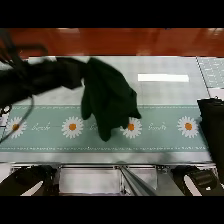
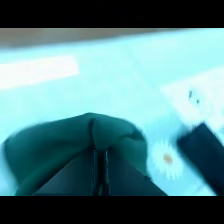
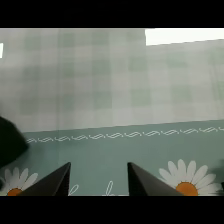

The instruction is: Fold the shirts.

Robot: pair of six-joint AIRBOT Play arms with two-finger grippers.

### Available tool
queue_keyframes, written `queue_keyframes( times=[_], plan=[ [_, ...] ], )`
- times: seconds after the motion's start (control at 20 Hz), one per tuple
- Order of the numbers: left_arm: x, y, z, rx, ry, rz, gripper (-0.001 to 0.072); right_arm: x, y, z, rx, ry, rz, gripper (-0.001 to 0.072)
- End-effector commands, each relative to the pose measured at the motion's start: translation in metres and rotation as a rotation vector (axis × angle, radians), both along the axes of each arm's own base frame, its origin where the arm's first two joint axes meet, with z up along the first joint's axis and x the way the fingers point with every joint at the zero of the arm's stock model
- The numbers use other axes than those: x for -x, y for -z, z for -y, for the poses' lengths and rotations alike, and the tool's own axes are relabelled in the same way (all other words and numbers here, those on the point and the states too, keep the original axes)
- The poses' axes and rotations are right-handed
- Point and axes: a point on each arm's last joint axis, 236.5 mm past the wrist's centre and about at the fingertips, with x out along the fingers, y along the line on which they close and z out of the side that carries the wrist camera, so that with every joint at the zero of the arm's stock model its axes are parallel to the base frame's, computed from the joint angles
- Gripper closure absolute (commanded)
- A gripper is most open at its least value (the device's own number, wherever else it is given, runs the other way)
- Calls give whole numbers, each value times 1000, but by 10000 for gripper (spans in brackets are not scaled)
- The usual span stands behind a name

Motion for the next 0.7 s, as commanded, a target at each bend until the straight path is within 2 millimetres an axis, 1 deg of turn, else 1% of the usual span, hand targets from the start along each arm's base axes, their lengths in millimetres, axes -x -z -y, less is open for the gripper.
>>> queue_keyframes(
  times=[0.0, 0.05, 0.1, 0.15, 0.2, 0.25, 0.3, 0.35, 0.4, 0.45, 0.5, 0.55, 0.65],
  plan=[
    [24, 127, 7, -46, -21, -251, 686, 3, 19, -11, -42, -21, -45, 307],
    [35, 171, 5, -90, -19, -353, 686, 2, 32, -16, -60, -30, -70, 307],
    [50, 206, 5, -124, -9, -457, 686, 2, 46, -22, -83, -40, -101, 307],
    [65, 235, 5, -160, 13, -540, 686, 1, 63, -31, -117, -51, -141, 307],
    [80, 256, 6, -220, 71, -580, 685, -1, 79, -39, -150, -59, -181, 307],
    [92, 270, 8, -273, 131, -605, 685, -4, 94, -47, -182, -64, -221, 307],
    [99, 282, 6, -319, 166, -631, 593, -8, 106, -54, -202, -73, -257, 307],
    [101, 289, 2, -353, 184, -648, 291, -12, 114, -60, -214, -85, -286, 307],
    [98, 290, -8, -393, 195, -664, 200, -17, 119, -66, -232, -99, -302, 307],
    [93, 281, -19, -420, 196, -684, 201, -20, 122, -68, -226, -107, -325, 307],
    [79, 262, -34, -434, 178, -681, 201, -22, 120, -66, -208, -114, -340, 307],
    [59, 238, -48, -433, 156, -633, 201, -24, 114, -62, -180, -116, -342, 307],
    [1, 174, -87, -361, 7, -472, 202, -24, 103, -45, -101, -94, -337, 307]
  ],
)
